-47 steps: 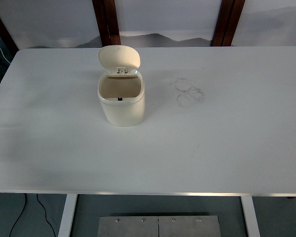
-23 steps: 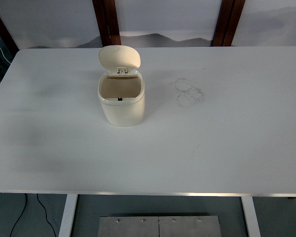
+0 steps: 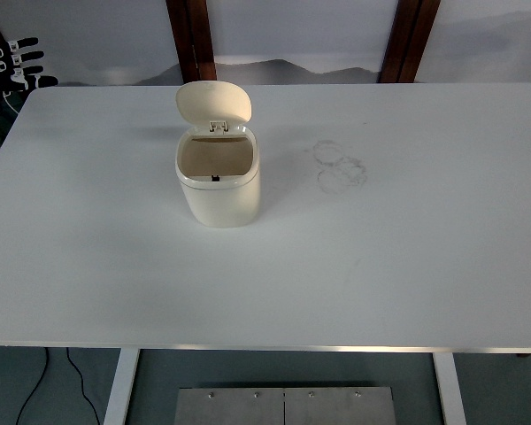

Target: Close trash bin

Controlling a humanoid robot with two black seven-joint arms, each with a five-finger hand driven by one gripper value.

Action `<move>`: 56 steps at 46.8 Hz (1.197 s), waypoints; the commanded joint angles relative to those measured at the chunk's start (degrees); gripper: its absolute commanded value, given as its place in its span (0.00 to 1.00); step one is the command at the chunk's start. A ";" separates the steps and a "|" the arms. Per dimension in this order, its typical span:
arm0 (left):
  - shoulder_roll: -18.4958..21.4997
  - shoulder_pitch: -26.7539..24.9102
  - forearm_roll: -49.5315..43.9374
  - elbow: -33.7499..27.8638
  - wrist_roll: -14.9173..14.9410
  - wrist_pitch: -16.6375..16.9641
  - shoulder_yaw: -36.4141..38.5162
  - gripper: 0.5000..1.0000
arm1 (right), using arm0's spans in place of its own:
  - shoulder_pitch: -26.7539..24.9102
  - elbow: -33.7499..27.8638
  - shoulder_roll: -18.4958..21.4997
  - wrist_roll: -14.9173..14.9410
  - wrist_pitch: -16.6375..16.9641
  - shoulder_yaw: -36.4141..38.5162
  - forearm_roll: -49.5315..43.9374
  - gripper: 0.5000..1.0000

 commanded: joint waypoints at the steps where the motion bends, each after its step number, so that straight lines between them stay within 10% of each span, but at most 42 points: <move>1: -0.01 -3.51 0.08 -0.42 0.54 -0.33 3.70 1.00 | 0.00 -0.01 0.00 0.09 0.00 0.00 0.00 0.99; 9: -0.98 -7.12 5.61 -0.16 6.17 -0.60 5.91 1.00 | 0.00 -0.01 0.00 0.00 0.00 0.00 0.00 0.99; 29: -5.28 -16.61 11.94 -10.96 6.52 -0.77 9.69 1.00 | 0.00 -0.01 0.00 0.00 0.00 0.00 0.00 0.99; 56: -10.56 -22.86 18.97 -13.17 8.63 -11.16 11.53 1.00 | 0.00 -0.01 0.00 0.00 0.00 0.00 0.00 0.99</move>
